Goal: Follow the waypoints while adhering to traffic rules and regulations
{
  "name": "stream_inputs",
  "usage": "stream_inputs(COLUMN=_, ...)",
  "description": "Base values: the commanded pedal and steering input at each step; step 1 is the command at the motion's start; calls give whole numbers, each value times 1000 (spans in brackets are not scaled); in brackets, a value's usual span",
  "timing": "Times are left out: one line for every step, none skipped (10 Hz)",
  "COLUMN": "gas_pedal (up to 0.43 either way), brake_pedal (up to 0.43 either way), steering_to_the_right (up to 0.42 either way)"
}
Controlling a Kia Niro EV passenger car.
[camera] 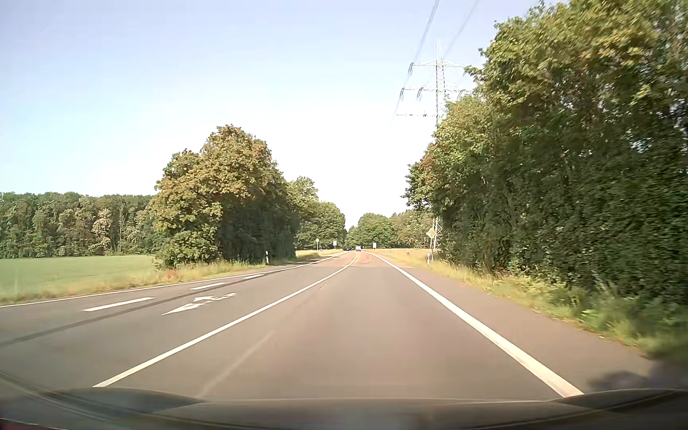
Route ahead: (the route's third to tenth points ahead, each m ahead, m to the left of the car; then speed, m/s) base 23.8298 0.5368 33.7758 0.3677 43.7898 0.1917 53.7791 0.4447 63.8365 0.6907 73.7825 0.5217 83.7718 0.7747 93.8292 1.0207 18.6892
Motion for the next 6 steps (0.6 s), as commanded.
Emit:
stream_inputs(gas_pedal=150, brake_pedal=30, steering_to_the_right=0)
stream_inputs(gas_pedal=150, brake_pedal=30, steering_to_the_right=0)
stream_inputs(gas_pedal=150, brake_pedal=30, steering_to_the_right=0)
stream_inputs(gas_pedal=150, brake_pedal=30, steering_to_the_right=0)
stream_inputs(gas_pedal=150, brake_pedal=30, steering_to_the_right=0)
stream_inputs(gas_pedal=150, brake_pedal=30, steering_to_the_right=0)
